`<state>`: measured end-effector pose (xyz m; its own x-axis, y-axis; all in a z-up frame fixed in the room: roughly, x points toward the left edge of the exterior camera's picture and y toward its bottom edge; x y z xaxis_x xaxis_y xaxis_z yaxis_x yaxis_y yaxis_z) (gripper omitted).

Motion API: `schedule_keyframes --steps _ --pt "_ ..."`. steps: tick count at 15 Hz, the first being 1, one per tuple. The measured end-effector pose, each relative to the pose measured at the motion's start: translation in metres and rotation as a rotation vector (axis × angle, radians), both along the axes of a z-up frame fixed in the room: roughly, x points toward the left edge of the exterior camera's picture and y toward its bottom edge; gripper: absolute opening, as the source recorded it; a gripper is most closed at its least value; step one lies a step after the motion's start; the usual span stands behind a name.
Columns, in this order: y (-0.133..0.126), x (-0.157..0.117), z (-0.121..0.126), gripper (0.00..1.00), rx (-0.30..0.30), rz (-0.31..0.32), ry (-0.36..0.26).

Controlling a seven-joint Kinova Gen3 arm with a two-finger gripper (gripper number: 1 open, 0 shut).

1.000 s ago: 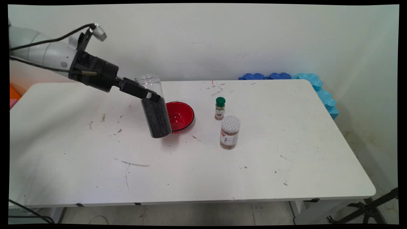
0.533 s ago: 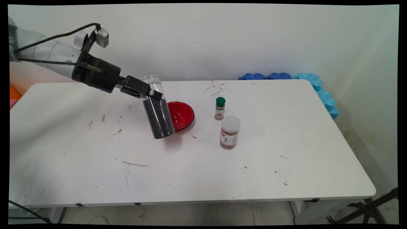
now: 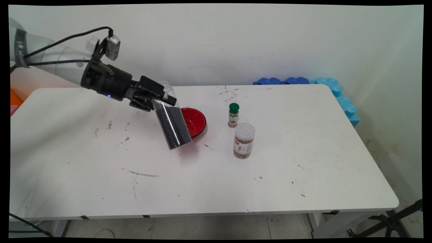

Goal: Pour the black seasoning powder in the red bowl

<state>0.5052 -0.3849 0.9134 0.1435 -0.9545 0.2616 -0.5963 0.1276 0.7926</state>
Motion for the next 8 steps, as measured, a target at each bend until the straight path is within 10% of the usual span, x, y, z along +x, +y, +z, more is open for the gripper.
schedule_keyframes --steps 8 --pt "-0.0104 -0.0039 -0.0013 0.0 0.218 0.163 0.133"
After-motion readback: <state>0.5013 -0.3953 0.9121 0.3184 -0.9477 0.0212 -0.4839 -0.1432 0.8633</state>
